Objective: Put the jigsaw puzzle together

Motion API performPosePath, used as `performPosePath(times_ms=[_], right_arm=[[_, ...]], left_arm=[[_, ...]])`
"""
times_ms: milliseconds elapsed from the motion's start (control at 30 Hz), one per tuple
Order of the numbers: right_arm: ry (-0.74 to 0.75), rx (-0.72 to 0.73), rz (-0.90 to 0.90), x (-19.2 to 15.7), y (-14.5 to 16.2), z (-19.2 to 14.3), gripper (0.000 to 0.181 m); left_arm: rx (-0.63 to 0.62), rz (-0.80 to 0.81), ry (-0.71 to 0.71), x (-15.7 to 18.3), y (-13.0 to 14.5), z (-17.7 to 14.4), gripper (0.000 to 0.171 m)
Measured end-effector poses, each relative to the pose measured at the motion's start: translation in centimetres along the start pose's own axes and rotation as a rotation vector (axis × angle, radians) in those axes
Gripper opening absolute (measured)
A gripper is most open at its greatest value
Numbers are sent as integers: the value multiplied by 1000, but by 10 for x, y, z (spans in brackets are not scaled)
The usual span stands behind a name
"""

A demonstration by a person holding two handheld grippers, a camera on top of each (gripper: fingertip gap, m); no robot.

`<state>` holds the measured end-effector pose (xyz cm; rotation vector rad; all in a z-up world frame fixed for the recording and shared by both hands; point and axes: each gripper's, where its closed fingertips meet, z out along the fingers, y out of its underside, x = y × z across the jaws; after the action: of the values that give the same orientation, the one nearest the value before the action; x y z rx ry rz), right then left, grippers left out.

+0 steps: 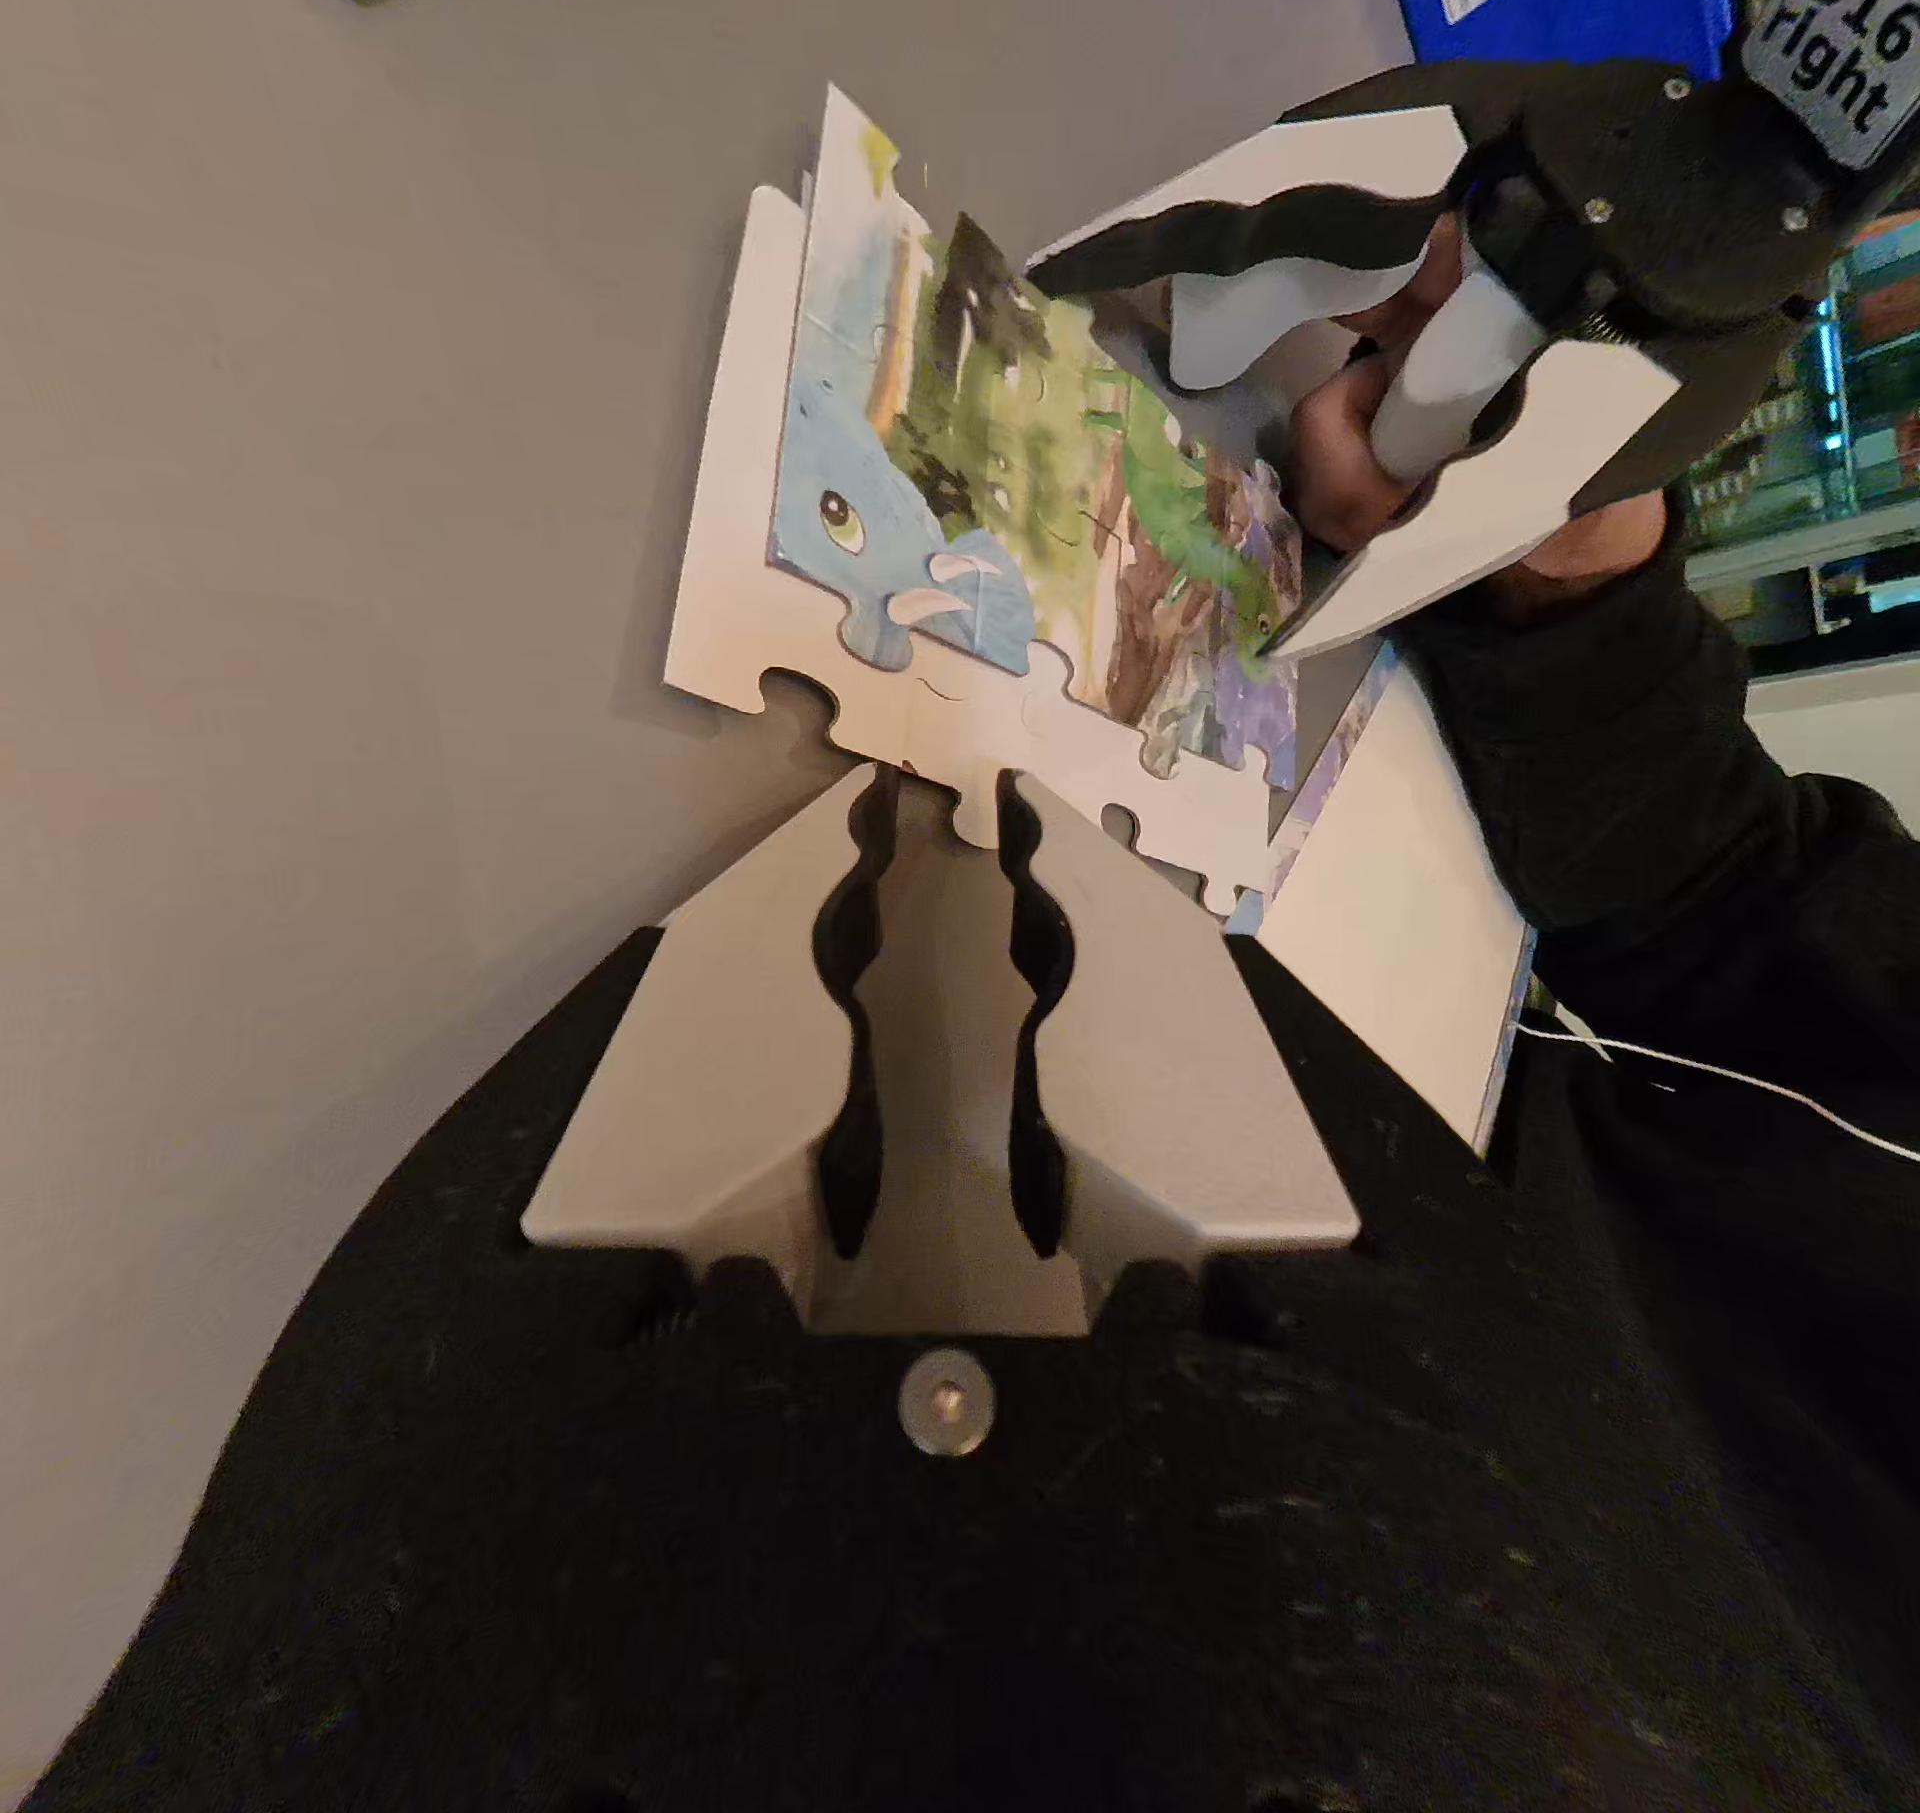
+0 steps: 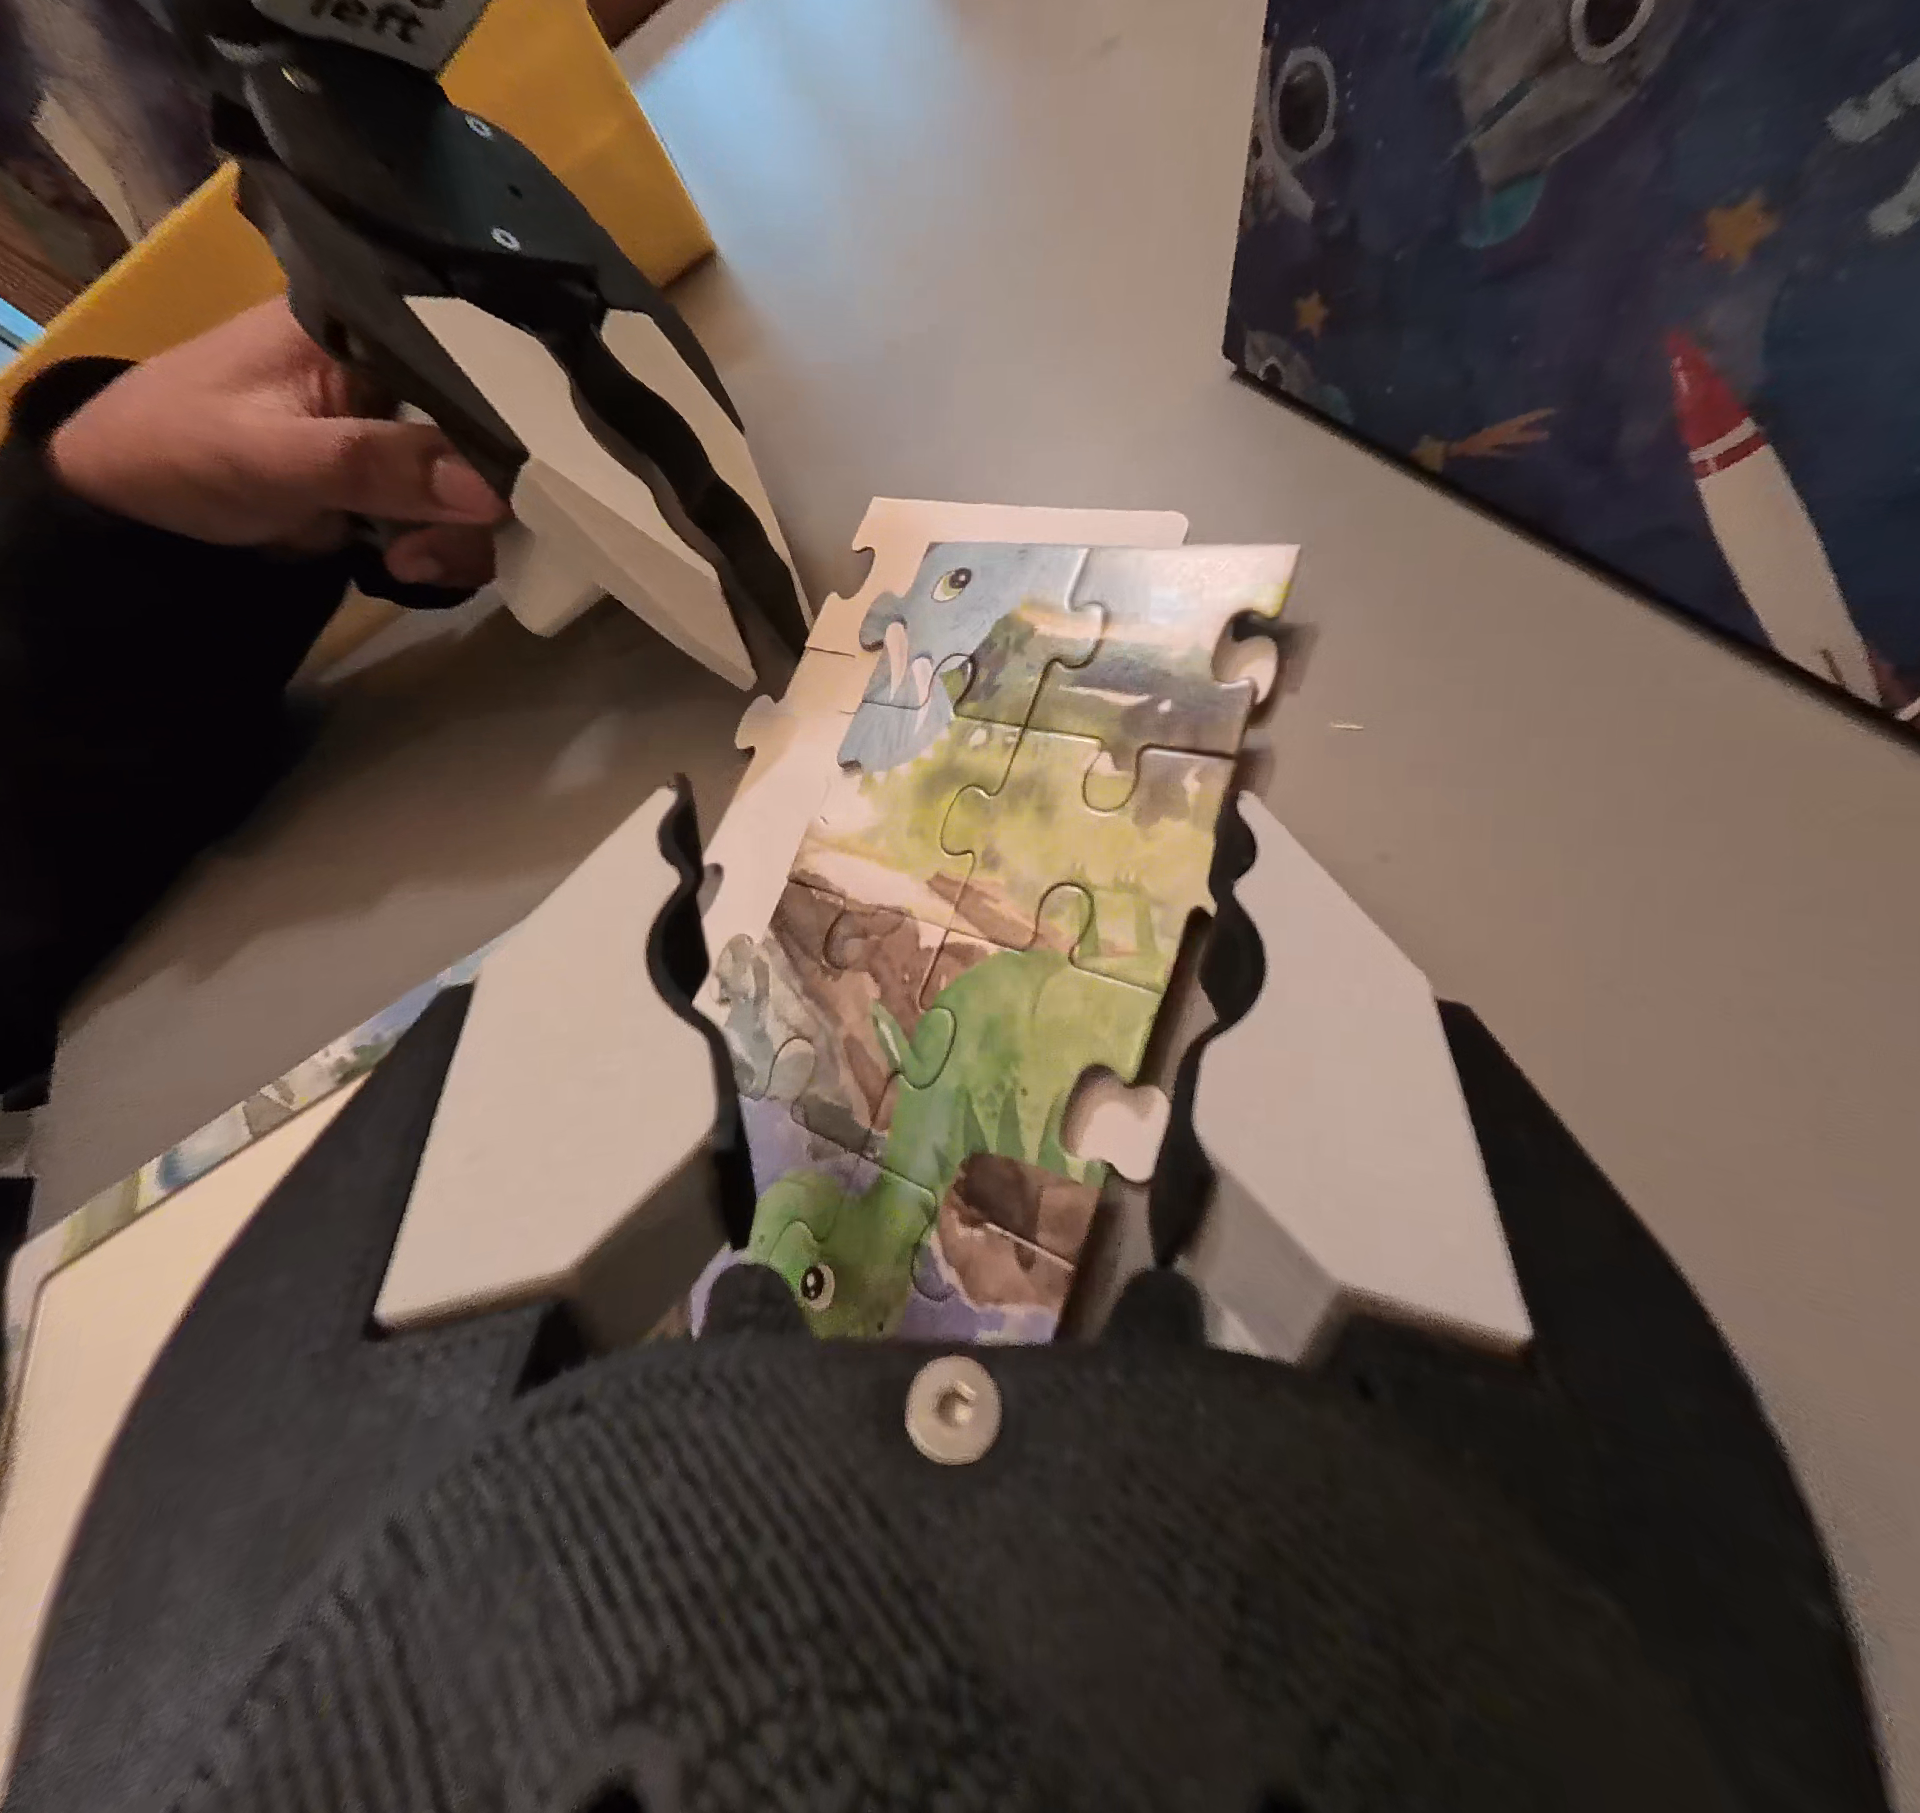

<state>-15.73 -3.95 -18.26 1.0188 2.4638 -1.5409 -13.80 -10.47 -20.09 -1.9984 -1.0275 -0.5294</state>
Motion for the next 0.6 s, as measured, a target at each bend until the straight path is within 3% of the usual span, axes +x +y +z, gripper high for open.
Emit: performPosePath(times_ms=[200, 333, 600], right_arm=[[-4, 57, -24, -4, -6, -6, 93], [-54, 84, -36, -18, -9, -5, 88], [148, -62, -112, 6, 11, -15, 91]], left_arm=[[-17, 1, 13, 2, 3, 1, 16], [-21, -7, 97, 16, 3, 4, 16], [-52, -18, 100, 16, 9, 7, 18]])
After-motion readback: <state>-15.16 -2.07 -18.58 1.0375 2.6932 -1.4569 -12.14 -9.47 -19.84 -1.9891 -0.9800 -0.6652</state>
